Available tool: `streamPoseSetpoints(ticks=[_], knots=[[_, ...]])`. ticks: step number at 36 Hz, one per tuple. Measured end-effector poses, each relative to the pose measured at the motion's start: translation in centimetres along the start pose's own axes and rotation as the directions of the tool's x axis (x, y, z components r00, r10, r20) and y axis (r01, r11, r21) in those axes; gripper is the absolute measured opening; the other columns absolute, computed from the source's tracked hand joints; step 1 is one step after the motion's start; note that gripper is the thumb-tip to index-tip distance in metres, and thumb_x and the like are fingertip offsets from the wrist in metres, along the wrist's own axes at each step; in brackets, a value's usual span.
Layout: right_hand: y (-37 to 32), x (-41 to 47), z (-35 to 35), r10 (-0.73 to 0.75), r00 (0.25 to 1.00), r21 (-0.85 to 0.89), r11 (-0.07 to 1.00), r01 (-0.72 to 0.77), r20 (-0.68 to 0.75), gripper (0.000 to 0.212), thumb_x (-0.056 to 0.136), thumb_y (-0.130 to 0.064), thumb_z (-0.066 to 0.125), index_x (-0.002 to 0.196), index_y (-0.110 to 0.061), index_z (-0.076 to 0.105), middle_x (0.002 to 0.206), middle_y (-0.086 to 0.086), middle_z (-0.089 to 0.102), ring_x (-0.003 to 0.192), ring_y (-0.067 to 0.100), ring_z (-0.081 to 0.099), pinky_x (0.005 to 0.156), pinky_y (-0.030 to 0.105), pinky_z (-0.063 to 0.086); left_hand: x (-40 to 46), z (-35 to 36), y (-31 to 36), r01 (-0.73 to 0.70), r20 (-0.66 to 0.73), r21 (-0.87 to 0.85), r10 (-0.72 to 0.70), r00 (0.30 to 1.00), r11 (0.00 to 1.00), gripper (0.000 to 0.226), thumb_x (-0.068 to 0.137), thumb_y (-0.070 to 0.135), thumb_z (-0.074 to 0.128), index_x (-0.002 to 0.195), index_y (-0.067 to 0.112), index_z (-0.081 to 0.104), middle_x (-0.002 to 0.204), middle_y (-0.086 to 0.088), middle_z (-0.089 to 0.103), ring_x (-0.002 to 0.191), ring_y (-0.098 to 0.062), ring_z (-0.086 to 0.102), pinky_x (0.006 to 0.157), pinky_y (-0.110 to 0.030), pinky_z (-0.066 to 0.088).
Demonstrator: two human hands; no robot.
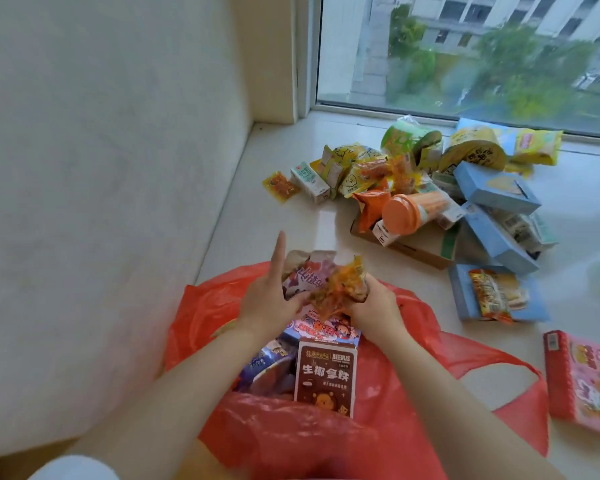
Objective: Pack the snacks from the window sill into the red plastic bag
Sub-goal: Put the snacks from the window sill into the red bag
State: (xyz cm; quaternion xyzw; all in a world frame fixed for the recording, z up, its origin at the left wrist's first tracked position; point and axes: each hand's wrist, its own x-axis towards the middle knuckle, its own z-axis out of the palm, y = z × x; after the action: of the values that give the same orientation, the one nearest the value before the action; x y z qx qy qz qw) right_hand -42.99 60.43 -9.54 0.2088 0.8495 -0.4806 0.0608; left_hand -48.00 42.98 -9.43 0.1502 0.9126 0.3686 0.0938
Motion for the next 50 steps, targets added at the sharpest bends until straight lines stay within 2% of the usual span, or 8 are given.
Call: streamPoseSetpoints(ticks=[3,5,12,17,29,33,38,50], knots=[[1.6,-1.2,1.4,-0.030,0.998,-0.190,0.982,0.018,-0.057,0.016,0.080,-0.021,0.067,0.079,-0.017,0.052,0.073,-0.004,0.064,0.068,0.019,0.058,0.057,0.034,0.044,-1.9,1.2,-1.0,-0.152,-0.004,0.176,0.155,0.988,0.973,0.091,0.078,0.024,0.076,0.140,0.050,0.014,0.104,-0.001,0.071,0.075,-0.026,0.069,0.059,-0.033,0.053],[2.4,-1.8,2.1,-0.050,0.995,-0.333,0.943,0.019,-0.082,0.019,0.082,-0.024,0.063,0.078,-0.017,0.046,0.075,0.001,0.064,0.070,0.025,0.059,0.055,0.035,0.041,-2.9,1.8,-1.6,-0.274,-0.005,0.246,0.284,0.959,0.930,0.076,0.067,0.013,0.083,0.126,0.033,0.039,0.094,0.000,0.072,0.064,-0.025,0.068,0.047,-0.028,0.050],[4.5,-3.0,3.1,-0.036,0.999,-0.528,0.848,0.029,-0.004,0.022,0.083,-0.024,0.060,0.101,-0.020,0.048,0.100,-0.004,0.055,0.092,0.019,0.056,0.061,0.027,0.036,-4.1,2.0,-3.4,-0.351,0.171,0.456,0.307,0.936,0.818,0.056,0.063,0.006,0.079,0.112,0.023,0.059,0.088,0.002,0.065,0.060,-0.023,0.063,0.041,-0.025,0.038],[4.6,-3.3,3.5,-0.035,0.991,-0.381,0.921,0.081,0.126,0.058,0.082,-0.049,0.060,0.131,-0.025,0.041,0.126,-0.006,0.046,0.119,0.015,0.043,0.095,0.029,0.042,-3.6,1.8,-2.5,-0.300,0.470,0.592,-0.018,0.883,0.748,0.057,0.093,0.022,0.053,0.143,0.034,0.029,0.137,0.002,0.043,0.121,-0.023,0.044,0.070,-0.032,0.035],[6.0,-4.7,4.1,0.118,0.927,-0.641,0.752,0.150,0.356,0.080,0.079,-0.077,0.032,0.144,-0.031,0.029,0.152,-0.005,0.023,0.138,0.020,0.022,0.111,0.046,0.025,-3.5,3.5,-2.4,-0.349,0.617,0.643,-0.190,0.764,0.682,0.073,0.093,0.061,0.033,0.151,0.022,0.011,0.159,-0.005,0.011,0.143,-0.028,0.016,0.108,-0.046,0.029],[5.9,-5.1,3.1,-0.044,0.968,-0.569,0.802,0.182,0.248,0.093,0.062,-0.082,0.015,0.137,-0.032,0.038,0.140,-0.008,0.040,0.127,0.017,0.037,0.104,0.040,0.031,-3.1,3.9,-0.9,-0.347,0.613,0.581,-0.115,0.782,0.737,0.068,0.092,0.058,0.034,0.147,0.019,0.028,0.155,-0.005,0.025,0.142,-0.026,0.019,0.113,-0.043,0.024],[6.8,-5.2,0.1,-0.225,0.972,-0.377,0.908,0.184,-0.067,0.065,0.079,-0.062,0.022,0.115,-0.024,0.061,0.112,-0.006,0.061,0.106,0.017,0.051,0.086,0.032,0.034,-2.4,5.3,2.6,-0.247,0.478,0.413,0.023,0.878,0.877,0.052,0.093,0.033,0.040,0.144,0.021,0.037,0.148,0.002,0.038,0.138,-0.018,0.026,0.115,-0.036,0.020],[13.6,-4.8,-12.7,-0.202,0.854,-0.345,0.938,0.028,-0.480,0.025,0.077,-0.020,0.053,0.095,-0.012,0.068,0.092,0.007,0.066,0.090,0.027,0.057,0.076,0.039,0.046,0.0,15.9,14.6,-0.199,0.374,0.289,0.081,0.924,0.936,0.039,0.093,0.033,0.049,0.130,0.020,0.053,0.129,-0.002,0.052,0.125,-0.022,0.041,0.104,-0.035,0.036]])
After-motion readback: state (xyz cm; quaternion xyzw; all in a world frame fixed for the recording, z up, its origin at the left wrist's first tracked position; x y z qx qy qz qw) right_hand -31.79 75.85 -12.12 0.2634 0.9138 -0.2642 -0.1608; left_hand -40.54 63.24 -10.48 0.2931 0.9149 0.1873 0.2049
